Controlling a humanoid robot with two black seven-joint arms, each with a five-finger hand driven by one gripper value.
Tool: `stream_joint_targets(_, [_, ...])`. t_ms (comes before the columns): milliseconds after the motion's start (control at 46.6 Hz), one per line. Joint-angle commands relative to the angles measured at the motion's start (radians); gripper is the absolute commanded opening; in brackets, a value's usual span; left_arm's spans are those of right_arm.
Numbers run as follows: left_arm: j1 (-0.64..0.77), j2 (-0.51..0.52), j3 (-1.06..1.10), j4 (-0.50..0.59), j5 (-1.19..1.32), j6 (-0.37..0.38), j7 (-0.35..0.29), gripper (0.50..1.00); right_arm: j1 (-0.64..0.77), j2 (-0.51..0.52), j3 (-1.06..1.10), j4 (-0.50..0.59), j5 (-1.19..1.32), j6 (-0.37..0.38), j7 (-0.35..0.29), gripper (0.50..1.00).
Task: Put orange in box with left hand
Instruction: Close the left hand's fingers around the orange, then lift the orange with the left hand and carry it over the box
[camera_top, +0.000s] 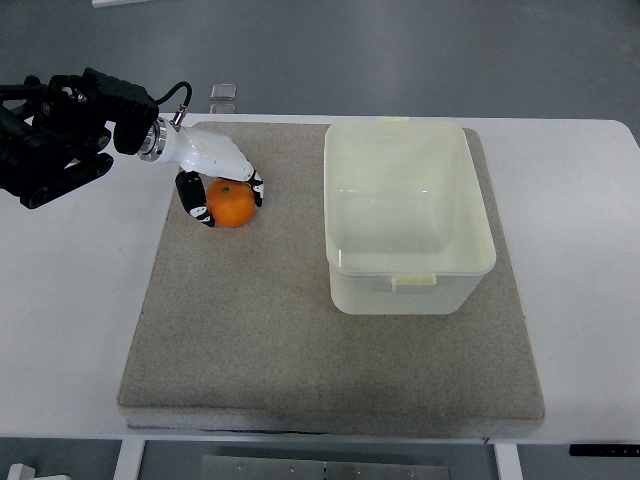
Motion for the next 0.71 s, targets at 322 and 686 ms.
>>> stream_joint_targets(322, [-0.046,0.002,-0.004,0.000,-0.013,0.000,0.000,0.500,0.000,0.000,0.001,0.000,-0.001,0.000,0.000,0.944])
stream_joint_targets(686, [-0.109,0.002,-0.007,0.001,-0.030,0.000,0.000,0.500,0.000,0.000,0.000,0.000,-0.001,0.000,0.000,0.944])
